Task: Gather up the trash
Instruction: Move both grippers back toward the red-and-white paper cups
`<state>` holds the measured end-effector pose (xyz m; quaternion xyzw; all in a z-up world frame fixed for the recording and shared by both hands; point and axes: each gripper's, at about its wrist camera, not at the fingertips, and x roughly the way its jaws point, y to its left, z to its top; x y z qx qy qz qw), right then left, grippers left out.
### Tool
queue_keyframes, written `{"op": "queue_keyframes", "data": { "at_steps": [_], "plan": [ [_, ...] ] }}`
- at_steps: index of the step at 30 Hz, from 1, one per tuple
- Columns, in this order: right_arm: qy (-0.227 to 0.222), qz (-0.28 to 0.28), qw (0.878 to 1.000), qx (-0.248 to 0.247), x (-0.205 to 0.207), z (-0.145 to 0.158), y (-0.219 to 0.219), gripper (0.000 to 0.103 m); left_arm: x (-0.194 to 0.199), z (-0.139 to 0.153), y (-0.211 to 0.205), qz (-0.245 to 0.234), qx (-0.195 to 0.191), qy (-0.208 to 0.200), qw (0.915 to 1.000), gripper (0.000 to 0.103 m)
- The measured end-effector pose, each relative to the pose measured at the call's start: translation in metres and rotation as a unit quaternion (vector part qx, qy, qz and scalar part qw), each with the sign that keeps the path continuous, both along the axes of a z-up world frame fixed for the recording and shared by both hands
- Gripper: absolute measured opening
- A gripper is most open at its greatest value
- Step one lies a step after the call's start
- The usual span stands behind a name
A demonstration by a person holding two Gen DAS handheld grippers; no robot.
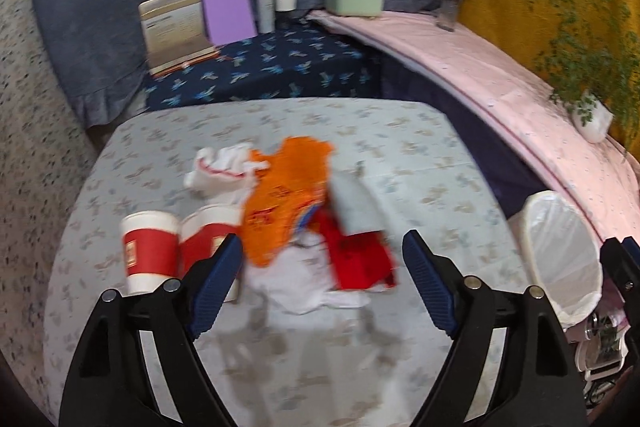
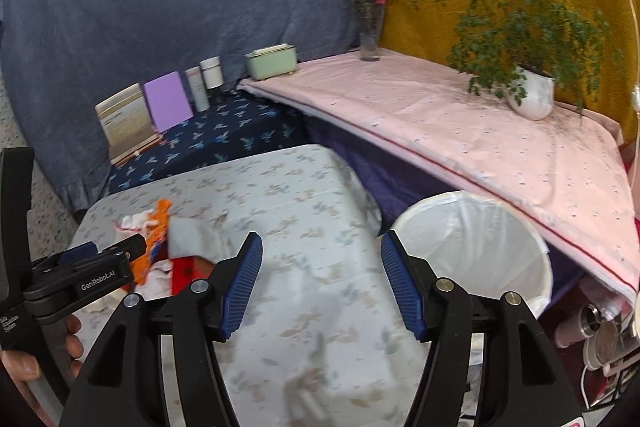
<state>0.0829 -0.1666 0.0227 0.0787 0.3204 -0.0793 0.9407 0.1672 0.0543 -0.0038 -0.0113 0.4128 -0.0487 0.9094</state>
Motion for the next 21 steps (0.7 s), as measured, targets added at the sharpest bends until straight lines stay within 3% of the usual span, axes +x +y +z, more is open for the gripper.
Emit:
{"op": "queue_keyframes", "data": {
  "at_steps": [13, 21],
  "plan": [
    [0.039, 0.100, 0.994, 0.018, 0.029, -0.028, 0.102, 0.060, 0.004, -0.039, 0.110, 0.095, 0.019, 0.043, 0.9943, 0.083],
    [0.070, 0.145, 0.986, 0.043, 0.055, -0.050, 0.149, 0.060, 0.018, -0.061, 0.146, 0.119, 0.013, 0.069, 0.9904, 0.089]
  ]
}}
